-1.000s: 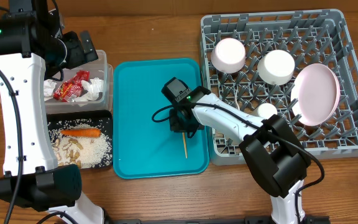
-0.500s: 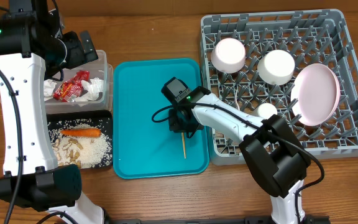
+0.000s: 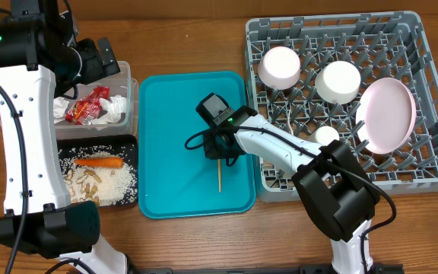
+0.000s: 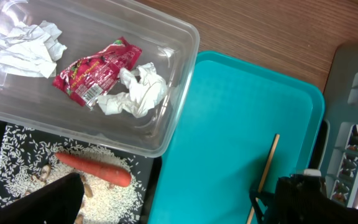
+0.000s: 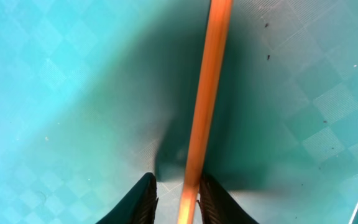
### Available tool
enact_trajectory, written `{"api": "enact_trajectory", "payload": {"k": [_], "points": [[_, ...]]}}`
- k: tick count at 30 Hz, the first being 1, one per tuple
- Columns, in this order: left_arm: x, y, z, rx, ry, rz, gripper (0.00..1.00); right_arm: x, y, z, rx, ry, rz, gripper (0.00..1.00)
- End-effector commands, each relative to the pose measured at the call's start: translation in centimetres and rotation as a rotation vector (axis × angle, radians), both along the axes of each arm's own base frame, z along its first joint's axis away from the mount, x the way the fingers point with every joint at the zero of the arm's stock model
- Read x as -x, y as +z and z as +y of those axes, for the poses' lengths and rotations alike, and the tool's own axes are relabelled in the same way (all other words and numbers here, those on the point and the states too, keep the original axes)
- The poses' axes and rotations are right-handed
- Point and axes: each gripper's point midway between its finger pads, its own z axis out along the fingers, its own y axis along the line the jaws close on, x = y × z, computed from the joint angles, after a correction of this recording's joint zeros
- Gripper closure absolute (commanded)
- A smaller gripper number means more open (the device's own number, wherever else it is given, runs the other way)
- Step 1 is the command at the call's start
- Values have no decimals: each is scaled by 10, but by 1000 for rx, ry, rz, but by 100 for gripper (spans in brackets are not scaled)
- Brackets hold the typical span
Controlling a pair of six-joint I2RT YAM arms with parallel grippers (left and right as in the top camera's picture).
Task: Sort waste into correct bins and load items into the dishwasher
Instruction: 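Lower the right gripper and grasp the wooden chopstick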
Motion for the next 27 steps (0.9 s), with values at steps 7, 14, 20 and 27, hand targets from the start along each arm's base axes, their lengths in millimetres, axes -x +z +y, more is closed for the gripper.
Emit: {"api": "enact_trajectory", "payload": {"k": [7, 14, 20, 27], "points": [[-1, 5, -1, 0, -8, -17, 0, 6, -19, -8, 50, 21, 20, 84], [-1, 5, -1, 0, -7, -17, 0, 6, -19, -8, 52, 19, 19, 88], [-1, 5, -1, 0, -8, -17, 0, 1, -17, -5, 37, 16, 0, 87], [-1, 5, -1, 0, -7, -17, 0, -6, -16, -4, 40, 11, -34, 81]]}}
